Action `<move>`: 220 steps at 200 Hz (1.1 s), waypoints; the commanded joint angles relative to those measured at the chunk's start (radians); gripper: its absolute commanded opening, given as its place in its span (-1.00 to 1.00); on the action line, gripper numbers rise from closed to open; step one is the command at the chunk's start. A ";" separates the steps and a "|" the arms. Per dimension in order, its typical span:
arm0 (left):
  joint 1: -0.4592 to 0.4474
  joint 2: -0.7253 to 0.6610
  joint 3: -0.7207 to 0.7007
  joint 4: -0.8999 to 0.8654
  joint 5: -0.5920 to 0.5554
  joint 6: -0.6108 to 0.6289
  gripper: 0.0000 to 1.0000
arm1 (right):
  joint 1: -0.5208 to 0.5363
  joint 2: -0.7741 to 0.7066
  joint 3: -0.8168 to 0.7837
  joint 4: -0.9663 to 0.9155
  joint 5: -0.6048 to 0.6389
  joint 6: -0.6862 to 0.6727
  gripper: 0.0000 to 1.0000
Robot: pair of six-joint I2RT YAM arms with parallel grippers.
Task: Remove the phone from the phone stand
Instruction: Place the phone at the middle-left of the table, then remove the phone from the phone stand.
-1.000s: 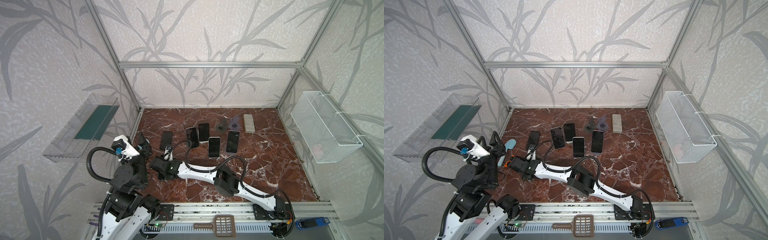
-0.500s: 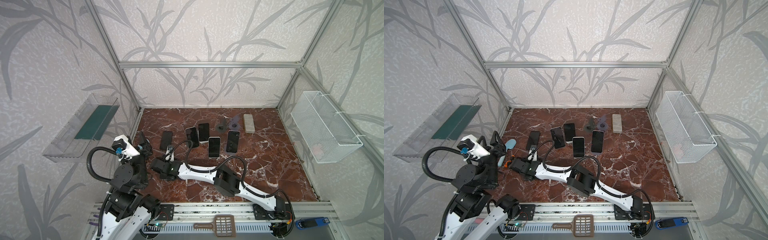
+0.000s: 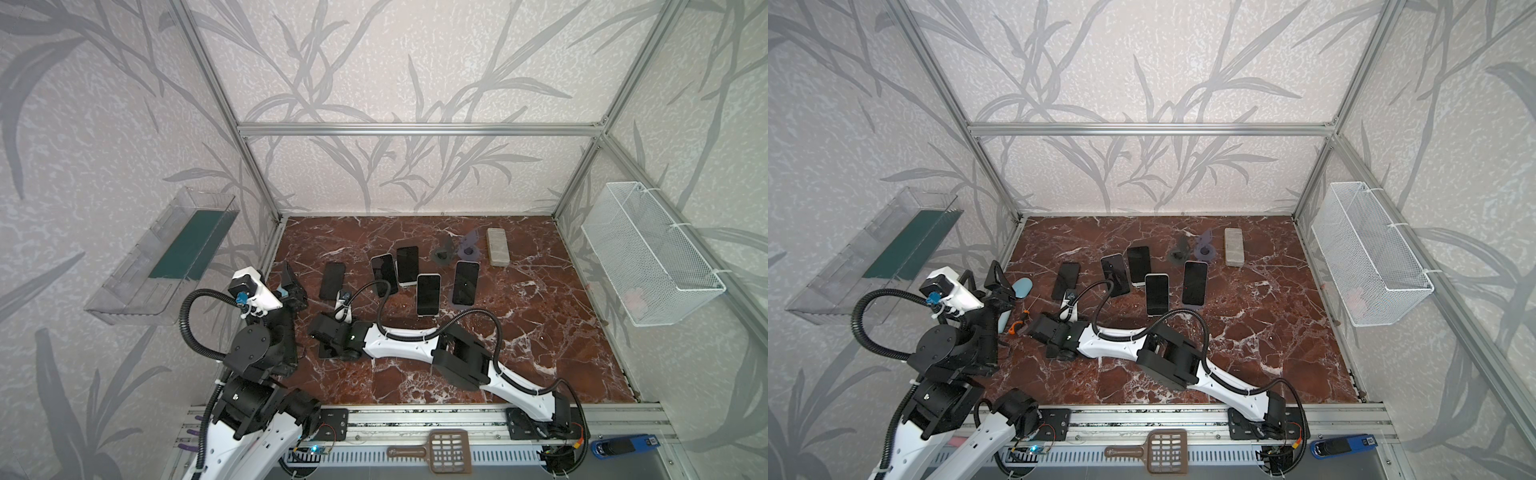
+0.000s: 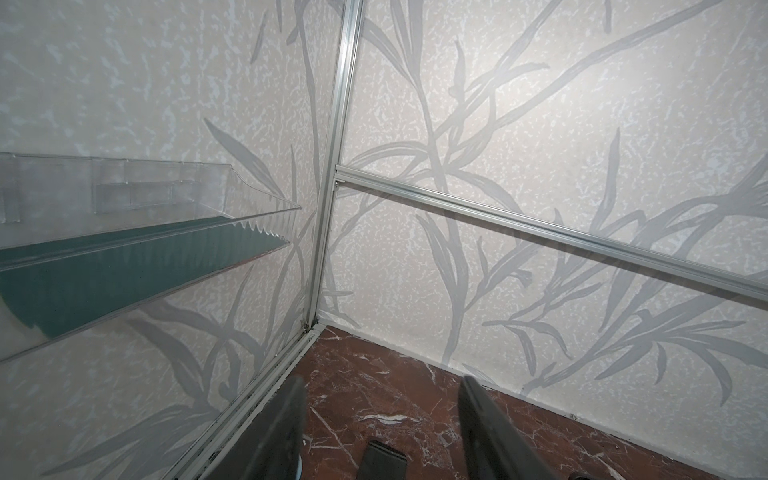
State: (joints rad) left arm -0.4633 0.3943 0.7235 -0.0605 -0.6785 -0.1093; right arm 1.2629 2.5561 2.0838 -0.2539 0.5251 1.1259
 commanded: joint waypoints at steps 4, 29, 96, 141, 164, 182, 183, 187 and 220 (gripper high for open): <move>0.003 0.008 -0.007 -0.012 0.009 -0.020 0.19 | -0.002 -0.109 -0.120 0.104 -0.092 -0.034 0.56; 0.002 0.010 -0.007 -0.014 0.014 -0.024 0.19 | -0.007 -0.197 -0.230 0.202 -0.157 -0.108 0.58; 0.002 0.016 -0.038 0.035 0.031 -0.011 0.26 | -0.007 -0.498 -0.503 0.265 -0.213 -0.334 0.58; 0.002 0.048 -0.051 0.053 0.092 -0.016 0.35 | 0.034 -0.787 -0.697 0.249 -0.084 -0.579 0.58; 0.001 0.110 -0.050 0.050 0.157 -0.023 0.39 | 0.060 -0.952 -0.769 0.237 0.062 -0.730 0.58; 0.001 0.161 -0.039 0.039 0.208 -0.031 0.44 | 0.059 -1.079 -0.863 0.274 0.156 -0.840 0.60; 0.000 0.163 -0.038 0.038 0.210 -0.032 0.44 | 0.058 -1.086 -0.869 0.278 0.161 -0.849 0.60; 0.001 0.175 -0.035 0.033 0.222 -0.035 0.45 | 0.057 -1.114 -0.896 0.291 0.184 -0.879 0.61; 0.001 0.259 -0.008 0.007 0.346 -0.068 0.81 | -0.005 -1.359 -1.120 0.358 0.254 -0.931 0.65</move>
State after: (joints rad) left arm -0.4637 0.6136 0.6804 -0.0410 -0.4530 -0.1436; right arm 1.3079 1.3262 1.0924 0.0608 0.6624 0.2939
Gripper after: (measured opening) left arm 0.847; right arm 0.823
